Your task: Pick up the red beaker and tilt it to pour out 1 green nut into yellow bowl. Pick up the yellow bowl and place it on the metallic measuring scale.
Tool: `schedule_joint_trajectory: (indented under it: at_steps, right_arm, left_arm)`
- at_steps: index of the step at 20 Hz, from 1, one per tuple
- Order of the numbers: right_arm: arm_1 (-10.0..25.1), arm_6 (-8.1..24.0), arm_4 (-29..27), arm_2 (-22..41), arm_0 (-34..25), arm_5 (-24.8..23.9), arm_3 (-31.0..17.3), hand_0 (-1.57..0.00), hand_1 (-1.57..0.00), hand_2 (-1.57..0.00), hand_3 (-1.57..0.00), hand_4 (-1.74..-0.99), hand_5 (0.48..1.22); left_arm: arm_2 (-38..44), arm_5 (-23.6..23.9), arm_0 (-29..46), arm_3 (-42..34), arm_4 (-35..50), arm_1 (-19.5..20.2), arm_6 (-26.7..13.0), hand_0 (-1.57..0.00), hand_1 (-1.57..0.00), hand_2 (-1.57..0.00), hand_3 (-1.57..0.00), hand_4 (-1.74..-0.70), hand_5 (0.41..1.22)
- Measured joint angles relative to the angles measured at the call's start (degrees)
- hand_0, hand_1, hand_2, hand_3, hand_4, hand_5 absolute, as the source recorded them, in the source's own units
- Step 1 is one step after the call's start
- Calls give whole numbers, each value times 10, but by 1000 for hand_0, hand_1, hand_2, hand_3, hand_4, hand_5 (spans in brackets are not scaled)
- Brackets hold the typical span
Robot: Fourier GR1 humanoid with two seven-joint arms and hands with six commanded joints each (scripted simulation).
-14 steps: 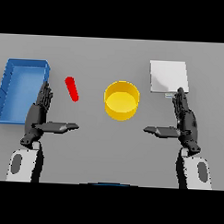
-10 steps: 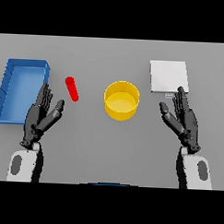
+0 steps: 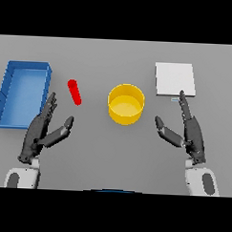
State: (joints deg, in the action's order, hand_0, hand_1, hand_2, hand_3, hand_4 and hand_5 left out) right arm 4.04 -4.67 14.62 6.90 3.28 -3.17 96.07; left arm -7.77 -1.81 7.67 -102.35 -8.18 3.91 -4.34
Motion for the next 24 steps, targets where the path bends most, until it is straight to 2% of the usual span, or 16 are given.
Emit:
schedule_joint_trajectory:
  at_steps: [1,2,6,7,8,11,14,15,17,21,24]
  right_arm:
    - [3,-6,-5,0,4,7,1,1,1,1,1,-1147,614]
    - [10,-4,-14,-8,2,12,1,1,1,1,1,-1163,624]
    - [7,-8,-38,-8,1,30,11,1,1,1,1,-1209,627]
    - [7,4,-44,-13,-5,31,4,1,1,1,1,-1215,628]
    - [10,-7,-47,-15,-1,34,6,1,1,1,1,-1219,626]
    - [0,-9,-42,-8,1,30,3,1,1,1,1,-1229,626]
    - [4,-13,-42,-12,2,32,-4,1,1,1,1,-1222,626]
    - [7,-23,-38,-8,12,33,3,1,1,1,1,-1218,626]
    - [7,-9,-44,-13,4,33,6,1,1,1,1,-1229,628]
    - [6,-2,-49,-15,0,35,0,1,1,1,1,-1233,634]
    - [5,-15,-49,-14,14,37,4,1,1,1,1,-1240,639]
  left_arm:
    - [1,-2,-6,16,-1,0,-10,1,1,1,1,-1137,649]
    - [6,-7,-9,20,5,5,2,1,1,1,1,-1136,648]
    - [23,3,-70,97,0,-1,-21,1,1,1,1,-1169,648]
    - [28,1,-87,123,3,-3,-8,1,1,1,1,-1178,650]
    - [37,0,-109,147,6,-1,1,1,1,1,1,-1178,648]
    - [51,3,-165,219,0,4,7,1,1,1,1,-1178,637]
    - [60,-5,-200,268,3,4,44,1,1,1,1,-1189,641]
    - [61,-6,-210,282,2,4,53,1,1,1,1,-1197,646]
    - [62,-1,-245,315,-5,0,54,1,1,1,1,-1201,654]
    - [68,17,-285,369,-23,0,53,1,1,1,1,-1196,664]
    - [75,26,-316,408,-27,-5,61,1,1,1,1,-1207,673]
